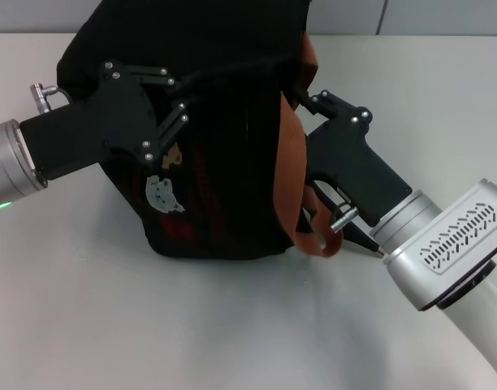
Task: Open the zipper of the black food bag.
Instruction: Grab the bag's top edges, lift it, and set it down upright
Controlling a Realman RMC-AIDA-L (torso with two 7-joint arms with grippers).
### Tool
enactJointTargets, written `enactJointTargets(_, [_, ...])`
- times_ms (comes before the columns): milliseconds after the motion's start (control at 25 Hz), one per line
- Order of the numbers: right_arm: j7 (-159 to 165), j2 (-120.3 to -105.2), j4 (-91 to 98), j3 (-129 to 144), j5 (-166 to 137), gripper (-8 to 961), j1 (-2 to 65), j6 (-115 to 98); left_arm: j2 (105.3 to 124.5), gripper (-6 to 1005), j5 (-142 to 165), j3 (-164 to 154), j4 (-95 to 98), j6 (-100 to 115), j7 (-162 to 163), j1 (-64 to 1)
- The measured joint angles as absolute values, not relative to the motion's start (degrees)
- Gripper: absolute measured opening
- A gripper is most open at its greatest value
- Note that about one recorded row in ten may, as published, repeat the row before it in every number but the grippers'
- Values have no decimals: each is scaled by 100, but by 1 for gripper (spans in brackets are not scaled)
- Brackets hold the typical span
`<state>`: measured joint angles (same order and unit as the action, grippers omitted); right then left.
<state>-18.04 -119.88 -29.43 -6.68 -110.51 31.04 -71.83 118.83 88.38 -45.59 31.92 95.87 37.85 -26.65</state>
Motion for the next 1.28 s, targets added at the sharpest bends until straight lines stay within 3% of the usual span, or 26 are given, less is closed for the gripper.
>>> enactJointTargets(320, [-1823, -11988, -2853, -691, -11061, 319, 3149, -7181, 11882, 84, 8864, -4593, 3110, 9528, 3788, -2745])
enactJointTargets(720, [-1948, -11988, -2856, -695, -11066, 231, 3169, -7131, 11882, 84, 8867, -4637, 3099, 9447, 3790, -2808])
enactJointTargets(920, [-1951, -11988, -2857, -692, -11067, 56, 3174, -7099, 11883, 84, 8864, -4634, 3099, 9484, 3789, -2806])
enactJointTargets(1040, [-1951, -11989, -2857, -686, -11067, -2, 3172, -7103, 11882, 84, 8853, -4633, 3100, 9496, 3781, -2798])
enactJointTargets(1280, [-1951, -11988, -2852, -693, -11066, 0, 3169, -7107, 11882, 84, 8813, -4630, 3093, 9556, 3766, -2766])
